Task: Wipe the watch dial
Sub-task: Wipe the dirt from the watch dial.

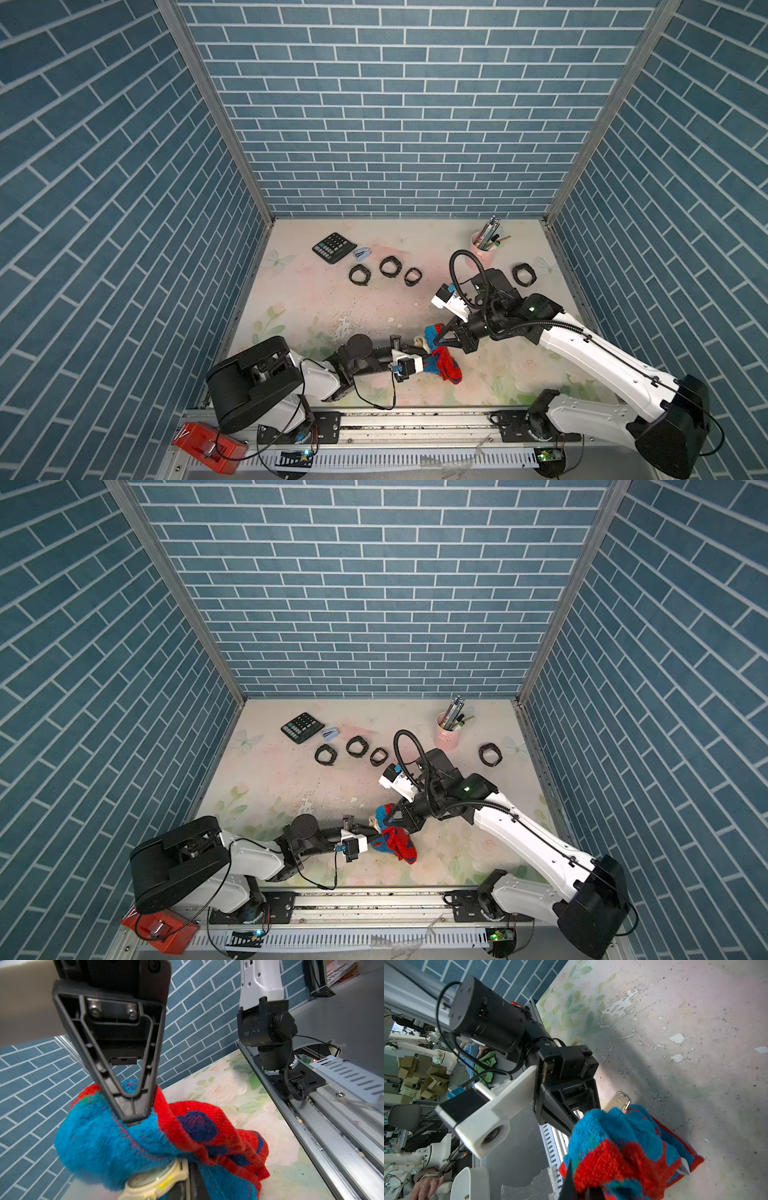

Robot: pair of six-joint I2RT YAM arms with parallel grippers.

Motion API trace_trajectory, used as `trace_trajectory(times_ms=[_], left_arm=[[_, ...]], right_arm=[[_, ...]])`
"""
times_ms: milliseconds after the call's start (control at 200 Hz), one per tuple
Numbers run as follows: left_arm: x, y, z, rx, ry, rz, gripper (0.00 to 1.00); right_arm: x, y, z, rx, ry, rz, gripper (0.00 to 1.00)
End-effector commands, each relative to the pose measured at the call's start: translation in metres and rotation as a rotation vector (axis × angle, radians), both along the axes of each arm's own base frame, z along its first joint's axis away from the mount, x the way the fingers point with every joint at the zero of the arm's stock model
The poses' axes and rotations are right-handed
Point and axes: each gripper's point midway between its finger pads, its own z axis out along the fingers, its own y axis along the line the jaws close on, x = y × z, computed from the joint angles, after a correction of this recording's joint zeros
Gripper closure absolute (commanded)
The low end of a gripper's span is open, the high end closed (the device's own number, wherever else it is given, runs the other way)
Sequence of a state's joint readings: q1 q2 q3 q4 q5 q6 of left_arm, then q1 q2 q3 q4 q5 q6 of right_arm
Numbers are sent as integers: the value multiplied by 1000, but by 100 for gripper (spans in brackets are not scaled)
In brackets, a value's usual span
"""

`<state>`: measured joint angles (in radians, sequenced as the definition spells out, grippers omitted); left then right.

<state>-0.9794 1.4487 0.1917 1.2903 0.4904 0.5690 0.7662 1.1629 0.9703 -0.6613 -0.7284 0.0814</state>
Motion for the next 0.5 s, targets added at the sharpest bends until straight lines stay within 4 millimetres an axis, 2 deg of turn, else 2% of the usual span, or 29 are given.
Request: trace_trajectory(times_ms=[0,320,495], left_arm=[[-2,2,10,-30,-22,-3,100],[3,3,13,-40,-15,29,100],[4,4,14,-44,-9,34,100]], right_arm=[[1,4,3,-17,-37,12,100],[-5,13,-32,-151,24,-3,100],[-7,12,-59,-259,31,-16,100]])
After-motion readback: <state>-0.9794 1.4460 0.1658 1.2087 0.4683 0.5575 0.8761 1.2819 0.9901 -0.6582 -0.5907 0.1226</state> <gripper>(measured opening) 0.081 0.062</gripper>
